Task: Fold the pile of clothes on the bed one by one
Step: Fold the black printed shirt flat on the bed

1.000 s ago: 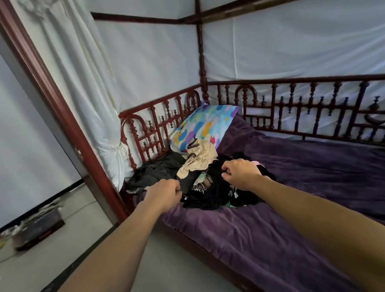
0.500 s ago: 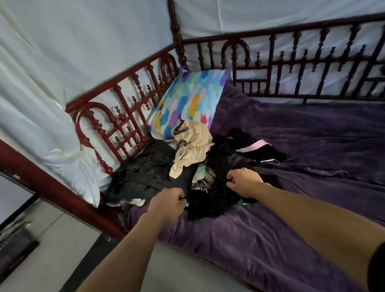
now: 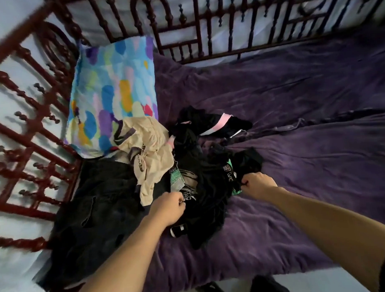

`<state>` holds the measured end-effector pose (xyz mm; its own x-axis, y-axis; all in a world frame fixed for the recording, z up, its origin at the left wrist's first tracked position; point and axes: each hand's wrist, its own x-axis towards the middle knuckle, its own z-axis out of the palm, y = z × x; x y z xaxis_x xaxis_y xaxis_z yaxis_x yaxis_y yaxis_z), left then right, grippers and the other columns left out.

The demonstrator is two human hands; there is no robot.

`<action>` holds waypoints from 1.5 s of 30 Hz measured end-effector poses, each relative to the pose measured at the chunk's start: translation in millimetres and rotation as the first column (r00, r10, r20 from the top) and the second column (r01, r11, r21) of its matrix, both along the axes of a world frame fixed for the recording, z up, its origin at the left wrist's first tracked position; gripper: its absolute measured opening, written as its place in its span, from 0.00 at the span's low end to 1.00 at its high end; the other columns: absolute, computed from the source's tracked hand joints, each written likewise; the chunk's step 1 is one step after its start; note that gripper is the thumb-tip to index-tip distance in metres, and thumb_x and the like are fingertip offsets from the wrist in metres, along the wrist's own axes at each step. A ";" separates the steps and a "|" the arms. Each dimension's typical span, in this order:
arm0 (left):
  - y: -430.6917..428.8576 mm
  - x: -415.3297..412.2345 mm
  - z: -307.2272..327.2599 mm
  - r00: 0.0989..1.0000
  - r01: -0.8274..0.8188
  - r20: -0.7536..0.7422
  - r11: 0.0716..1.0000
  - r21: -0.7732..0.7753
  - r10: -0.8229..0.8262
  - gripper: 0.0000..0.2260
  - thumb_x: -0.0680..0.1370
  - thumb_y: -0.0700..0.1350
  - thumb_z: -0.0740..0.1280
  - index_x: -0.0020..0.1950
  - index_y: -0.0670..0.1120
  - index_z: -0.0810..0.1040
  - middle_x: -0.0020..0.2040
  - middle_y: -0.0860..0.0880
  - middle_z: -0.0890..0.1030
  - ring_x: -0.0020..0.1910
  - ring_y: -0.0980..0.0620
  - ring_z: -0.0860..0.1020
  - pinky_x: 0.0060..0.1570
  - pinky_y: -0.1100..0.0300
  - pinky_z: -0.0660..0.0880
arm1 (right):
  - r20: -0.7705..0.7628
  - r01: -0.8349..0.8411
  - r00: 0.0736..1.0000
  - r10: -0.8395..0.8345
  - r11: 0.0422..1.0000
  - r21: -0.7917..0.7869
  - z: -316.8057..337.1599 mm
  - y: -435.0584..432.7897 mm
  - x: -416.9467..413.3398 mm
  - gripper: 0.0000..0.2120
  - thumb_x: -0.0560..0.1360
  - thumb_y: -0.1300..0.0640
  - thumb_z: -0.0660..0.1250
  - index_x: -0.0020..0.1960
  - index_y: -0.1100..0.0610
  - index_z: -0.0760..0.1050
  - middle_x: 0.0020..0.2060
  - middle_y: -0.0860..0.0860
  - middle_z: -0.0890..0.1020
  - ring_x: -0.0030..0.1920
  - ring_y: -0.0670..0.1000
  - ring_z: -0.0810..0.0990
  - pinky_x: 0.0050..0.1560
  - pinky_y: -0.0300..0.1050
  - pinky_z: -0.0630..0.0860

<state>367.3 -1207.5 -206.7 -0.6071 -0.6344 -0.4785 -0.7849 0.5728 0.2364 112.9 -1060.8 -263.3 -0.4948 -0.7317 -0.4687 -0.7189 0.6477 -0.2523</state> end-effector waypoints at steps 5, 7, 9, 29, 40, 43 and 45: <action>-40.4 -31.9 -41.1 0.990 0.122 0.056 0.988 0.089 -0.128 0.11 0.77 0.50 0.62 0.56 0.50 0.79 0.53 0.46 0.81 0.53 0.44 0.79 0.44 0.58 0.71 | 0.036 0.155 0.987 -0.156 0.987 0.030 -20.3 -11.5 -12.1 0.12 0.74 0.47 0.65 0.54 0.50 0.79 0.52 0.53 0.82 0.53 0.58 0.79 0.49 0.48 0.76; -44.7 -43.7 -60.8 0.984 0.144 0.083 0.979 0.141 -0.157 0.12 0.77 0.51 0.63 0.58 0.51 0.78 0.55 0.47 0.81 0.54 0.45 0.78 0.46 0.57 0.72 | 0.028 0.183 0.982 -0.185 0.981 0.061 -32.9 -19.6 -20.8 0.12 0.73 0.48 0.64 0.54 0.50 0.79 0.52 0.54 0.82 0.53 0.59 0.79 0.48 0.48 0.76; -45.3 -51.4 -82.1 0.978 0.147 0.120 0.971 0.189 -0.171 0.12 0.77 0.52 0.63 0.59 0.52 0.77 0.56 0.47 0.80 0.56 0.45 0.78 0.49 0.56 0.73 | 0.022 0.175 0.984 -0.178 0.981 0.085 -51.0 -33.0 -29.2 0.13 0.74 0.49 0.63 0.56 0.50 0.78 0.53 0.55 0.82 0.54 0.60 0.79 0.49 0.49 0.75; -127.1 -184.3 -187.5 0.824 0.515 0.320 0.853 -0.081 -0.467 0.26 0.73 0.44 0.67 0.70 0.56 0.66 0.78 0.46 0.52 0.77 0.40 0.44 0.72 0.40 0.49 | 0.181 0.196 0.964 -0.193 0.981 0.002 -162.9 -19.5 -26.6 0.16 0.71 0.46 0.68 0.51 0.55 0.70 0.38 0.56 0.82 0.43 0.63 0.80 0.36 0.50 0.72; -92.9 -118.1 -136.2 0.982 0.187 -0.051 0.978 0.091 -0.183 0.08 0.77 0.53 0.65 0.44 0.51 0.70 0.38 0.48 0.78 0.44 0.41 0.78 0.38 0.54 0.69 | 0.166 0.678 0.721 -0.673 0.735 0.036 -145.7 38.9 -47.0 0.15 0.72 0.44 0.69 0.53 0.52 0.73 0.50 0.55 0.83 0.51 0.61 0.79 0.42 0.48 0.70; -108.3 -94.7 -98.4 0.974 0.079 -0.222 0.986 0.148 -0.044 0.07 0.78 0.51 0.65 0.44 0.49 0.76 0.39 0.45 0.79 0.43 0.41 0.78 0.42 0.50 0.74 | 0.228 0.637 0.742 -0.631 0.769 0.058 -130.8 30.0 -15.7 0.24 0.69 0.43 0.71 0.61 0.50 0.71 0.52 0.54 0.82 0.54 0.60 0.80 0.48 0.51 0.74; -117.6 -79.2 -66.5 0.947 0.086 -0.321 0.985 0.152 -0.033 0.06 0.78 0.50 0.65 0.46 0.49 0.77 0.38 0.48 0.79 0.41 0.45 0.78 0.41 0.52 0.74 | 0.329 0.581 0.751 -0.572 0.810 0.082 -121.3 17.2 19.7 0.26 0.67 0.43 0.74 0.62 0.48 0.72 0.52 0.52 0.82 0.56 0.58 0.80 0.51 0.50 0.76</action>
